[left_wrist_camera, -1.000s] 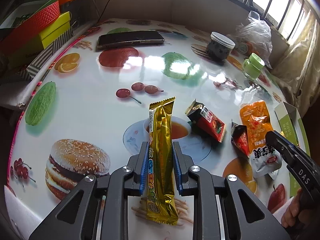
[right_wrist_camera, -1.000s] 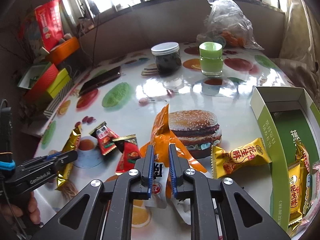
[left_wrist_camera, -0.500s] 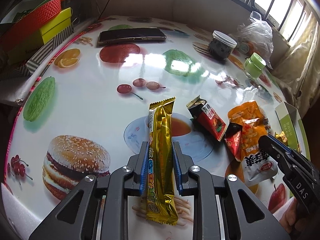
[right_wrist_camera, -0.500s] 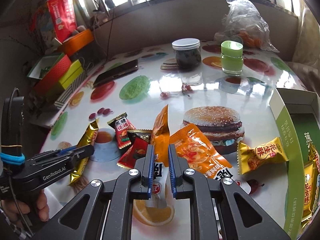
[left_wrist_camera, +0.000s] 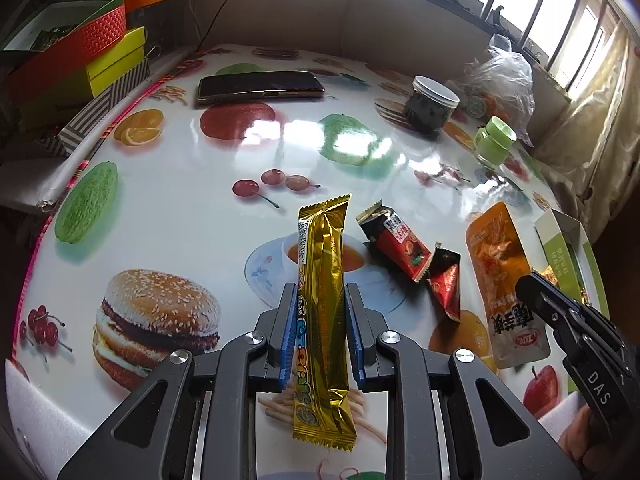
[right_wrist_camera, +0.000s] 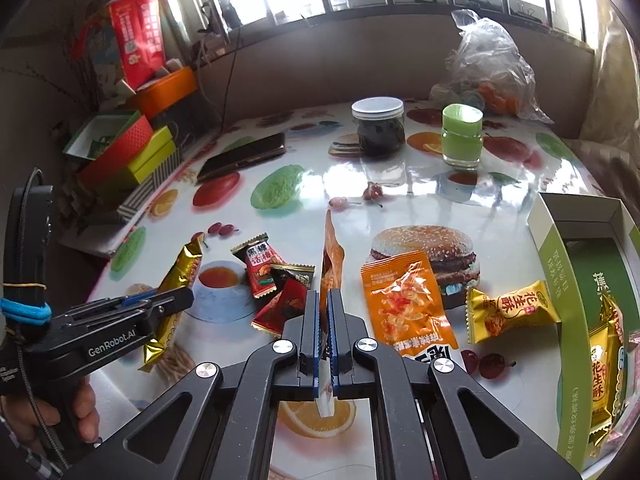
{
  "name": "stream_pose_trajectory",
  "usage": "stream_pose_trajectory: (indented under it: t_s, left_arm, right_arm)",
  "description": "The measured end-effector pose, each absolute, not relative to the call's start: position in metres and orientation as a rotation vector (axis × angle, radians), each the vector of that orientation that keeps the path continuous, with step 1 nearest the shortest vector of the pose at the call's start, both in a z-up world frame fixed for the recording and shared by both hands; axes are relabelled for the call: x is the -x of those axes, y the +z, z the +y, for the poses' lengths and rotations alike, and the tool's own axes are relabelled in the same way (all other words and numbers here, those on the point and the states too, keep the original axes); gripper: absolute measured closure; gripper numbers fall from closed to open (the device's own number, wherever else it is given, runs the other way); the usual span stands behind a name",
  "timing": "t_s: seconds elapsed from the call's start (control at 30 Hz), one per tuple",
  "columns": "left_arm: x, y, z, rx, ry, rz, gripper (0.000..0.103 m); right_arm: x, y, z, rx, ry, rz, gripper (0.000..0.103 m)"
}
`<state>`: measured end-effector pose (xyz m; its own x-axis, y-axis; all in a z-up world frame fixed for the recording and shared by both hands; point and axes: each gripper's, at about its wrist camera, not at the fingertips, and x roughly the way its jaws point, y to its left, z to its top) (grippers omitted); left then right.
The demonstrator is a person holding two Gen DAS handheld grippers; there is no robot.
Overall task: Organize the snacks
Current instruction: 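Carry the gold bar and the orange packet over the green box with both tools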
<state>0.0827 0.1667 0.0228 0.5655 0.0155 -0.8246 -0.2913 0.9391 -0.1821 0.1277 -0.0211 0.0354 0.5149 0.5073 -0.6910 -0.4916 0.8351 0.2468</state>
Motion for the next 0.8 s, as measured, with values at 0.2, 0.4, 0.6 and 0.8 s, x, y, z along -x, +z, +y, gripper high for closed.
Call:
stream_pose_trajectory:
  t_s: [0.2, 0.4, 0.6, 0.8]
  left_arm:
    - [-0.078, 0.034, 0.152, 0.298, 0.147, 0.943, 0.080]
    - [-0.076, 0.048, 0.137, 0.282, 0.109, 0.923, 0.080]
    - [-0.076, 0.061, 0.119, 0.265, 0.075, 0.903, 0.080]
    - [-0.080, 0.071, 0.092, 0.243, 0.021, 0.895, 0.080]
  right_arm:
    - [-0.122, 0.048, -0.031, -0.045, 0.600, 0.813, 0.099]
    - [-0.116, 0.058, -0.046, -0.068, 0.582, 0.791, 0.099]
    - [-0.110, 0.067, -0.065, -0.092, 0.561, 0.769, 0.099]
    - [-0.106, 0.075, -0.086, -0.114, 0.527, 0.751, 0.099]
